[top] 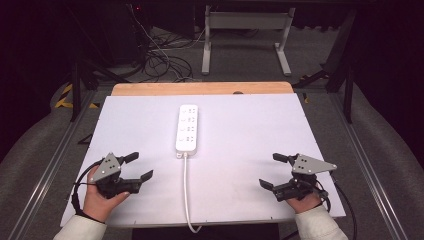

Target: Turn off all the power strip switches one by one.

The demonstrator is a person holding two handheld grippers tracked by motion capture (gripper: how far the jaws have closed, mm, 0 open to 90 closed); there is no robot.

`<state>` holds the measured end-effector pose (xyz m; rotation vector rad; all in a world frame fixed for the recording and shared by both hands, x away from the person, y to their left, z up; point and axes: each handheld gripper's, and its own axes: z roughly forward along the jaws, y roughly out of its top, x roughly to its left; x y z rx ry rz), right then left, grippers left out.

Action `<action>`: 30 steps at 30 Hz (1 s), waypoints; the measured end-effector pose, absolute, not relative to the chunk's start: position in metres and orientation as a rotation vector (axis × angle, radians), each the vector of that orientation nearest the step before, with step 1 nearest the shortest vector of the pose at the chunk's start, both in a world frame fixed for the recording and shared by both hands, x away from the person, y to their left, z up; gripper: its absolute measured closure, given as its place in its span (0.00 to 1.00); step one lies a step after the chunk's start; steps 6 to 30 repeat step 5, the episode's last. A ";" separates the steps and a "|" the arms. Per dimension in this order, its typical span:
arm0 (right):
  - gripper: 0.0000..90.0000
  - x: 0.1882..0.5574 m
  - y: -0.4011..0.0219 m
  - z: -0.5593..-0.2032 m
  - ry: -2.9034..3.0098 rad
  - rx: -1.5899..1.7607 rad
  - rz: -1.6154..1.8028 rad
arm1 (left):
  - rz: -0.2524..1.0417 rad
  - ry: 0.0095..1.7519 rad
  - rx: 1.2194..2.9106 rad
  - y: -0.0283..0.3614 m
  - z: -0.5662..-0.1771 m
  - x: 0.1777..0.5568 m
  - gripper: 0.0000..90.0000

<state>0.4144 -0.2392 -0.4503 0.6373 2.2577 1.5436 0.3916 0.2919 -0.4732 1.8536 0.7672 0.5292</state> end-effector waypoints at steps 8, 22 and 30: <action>0.03 0.416 -0.239 -0.452 2.266 0.651 1.542 | 0.413 0.934 1.773 0.302 -0.481 0.392 0.20; 0.03 0.416 -0.239 -0.452 2.266 0.651 1.542 | 0.413 0.934 1.773 0.302 -0.481 0.392 0.20; 0.03 0.416 -0.239 -0.452 2.266 0.651 1.542 | 0.413 0.934 1.773 0.302 -0.481 0.392 0.20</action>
